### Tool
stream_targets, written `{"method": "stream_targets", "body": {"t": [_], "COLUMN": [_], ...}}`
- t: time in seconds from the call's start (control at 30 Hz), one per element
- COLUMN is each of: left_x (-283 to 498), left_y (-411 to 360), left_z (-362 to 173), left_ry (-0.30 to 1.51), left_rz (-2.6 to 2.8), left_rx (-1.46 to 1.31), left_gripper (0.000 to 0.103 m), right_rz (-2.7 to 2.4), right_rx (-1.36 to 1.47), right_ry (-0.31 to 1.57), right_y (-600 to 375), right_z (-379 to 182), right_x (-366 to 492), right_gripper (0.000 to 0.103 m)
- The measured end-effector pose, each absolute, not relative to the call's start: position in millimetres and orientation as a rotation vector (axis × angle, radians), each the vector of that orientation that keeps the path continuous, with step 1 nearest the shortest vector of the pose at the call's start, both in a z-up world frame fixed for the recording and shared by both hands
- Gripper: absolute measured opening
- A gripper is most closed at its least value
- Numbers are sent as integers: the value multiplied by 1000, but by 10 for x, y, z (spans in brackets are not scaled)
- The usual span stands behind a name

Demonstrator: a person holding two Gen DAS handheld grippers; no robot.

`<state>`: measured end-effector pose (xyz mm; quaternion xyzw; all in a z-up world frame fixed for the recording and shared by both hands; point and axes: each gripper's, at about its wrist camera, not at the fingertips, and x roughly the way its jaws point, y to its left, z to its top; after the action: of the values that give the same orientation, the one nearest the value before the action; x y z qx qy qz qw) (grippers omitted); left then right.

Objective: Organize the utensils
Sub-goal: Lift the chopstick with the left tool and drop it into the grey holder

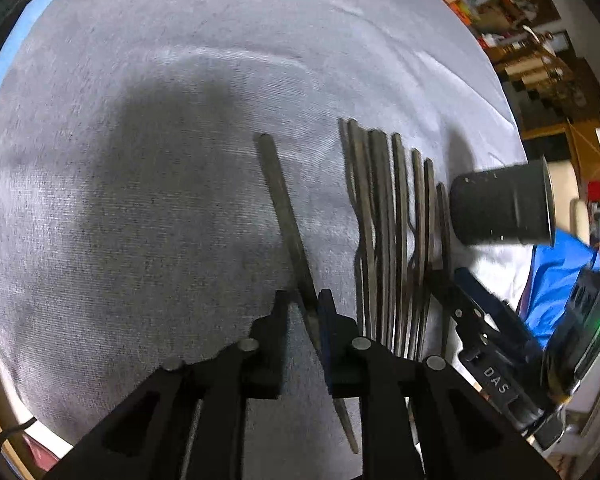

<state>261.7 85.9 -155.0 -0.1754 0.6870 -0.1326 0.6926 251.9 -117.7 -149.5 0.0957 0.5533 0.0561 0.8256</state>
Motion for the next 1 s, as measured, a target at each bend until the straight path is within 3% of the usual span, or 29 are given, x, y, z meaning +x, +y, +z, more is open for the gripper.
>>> {"method": "stream_targets", "body": {"t": [0.03,0.27,0.57,0.67,0.73,1.0], "left_x": [2661,2916,3055,2934,2914,2614], "left_y": [920,1113,871,814,792,657], "left_z": [-1548,-1563,-1468,-1522,-1543,-1140], "left_ry": [1537,1538,1513,1505,1503,1442], "left_rz": [-285,-225,-212,-220,-215,-216], "left_rx": [-407,-451,-405,-402,-399,-360], "left_gripper": [17,17,13,10,10,8], "right_rz": [150,206,126,96,82,170], "right_rx": [242,488,243,181,145,247], "right_ry": [1188,1206,1211,1212,1208,1158], "right_y": [-1206,-1594,-1331,-1243,-1213,-1406], "right_z": [-1493,-1527,-1514,-1499,-1523,-1329], "right_x": [2530,2526,2614,2614,2604,2445], "right_gripper": [39,41,38,29,9,7]}}
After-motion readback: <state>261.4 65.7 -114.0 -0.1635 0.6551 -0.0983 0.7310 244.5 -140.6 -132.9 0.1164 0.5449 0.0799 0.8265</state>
